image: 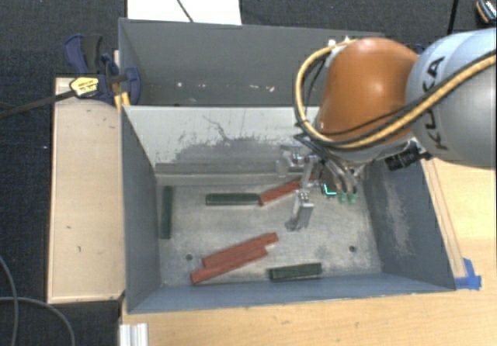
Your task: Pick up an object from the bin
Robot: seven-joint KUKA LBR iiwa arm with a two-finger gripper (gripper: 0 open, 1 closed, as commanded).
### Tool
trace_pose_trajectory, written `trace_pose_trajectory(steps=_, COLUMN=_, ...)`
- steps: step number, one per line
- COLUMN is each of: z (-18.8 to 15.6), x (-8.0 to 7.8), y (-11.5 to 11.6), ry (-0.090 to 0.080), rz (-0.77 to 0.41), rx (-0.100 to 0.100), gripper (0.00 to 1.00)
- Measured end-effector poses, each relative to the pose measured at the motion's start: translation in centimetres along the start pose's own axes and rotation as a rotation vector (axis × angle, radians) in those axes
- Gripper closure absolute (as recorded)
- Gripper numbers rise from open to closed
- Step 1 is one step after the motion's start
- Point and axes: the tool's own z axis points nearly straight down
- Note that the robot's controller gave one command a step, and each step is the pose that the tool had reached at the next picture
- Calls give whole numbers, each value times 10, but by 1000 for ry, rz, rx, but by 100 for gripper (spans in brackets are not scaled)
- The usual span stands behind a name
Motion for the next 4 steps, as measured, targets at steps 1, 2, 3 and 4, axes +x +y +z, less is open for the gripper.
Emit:
trace_pose_trajectory(steps=1, z=141, x=49, y=-10, ry=1, rz=-68, rx=1, gripper=0)
trace_pose_trajectory(steps=2, z=145, x=29, y=22, ry=-10, rz=-115, rx=-1, gripper=0)
trace_pose_trajectory(steps=3, z=145, x=30, y=21, ry=-8, rz=-109, rx=-1, gripper=100)
trace_pose_trajectory(steps=4, z=-21, x=38, y=23, ry=-16, rz=-105, rx=-1, gripper=100)
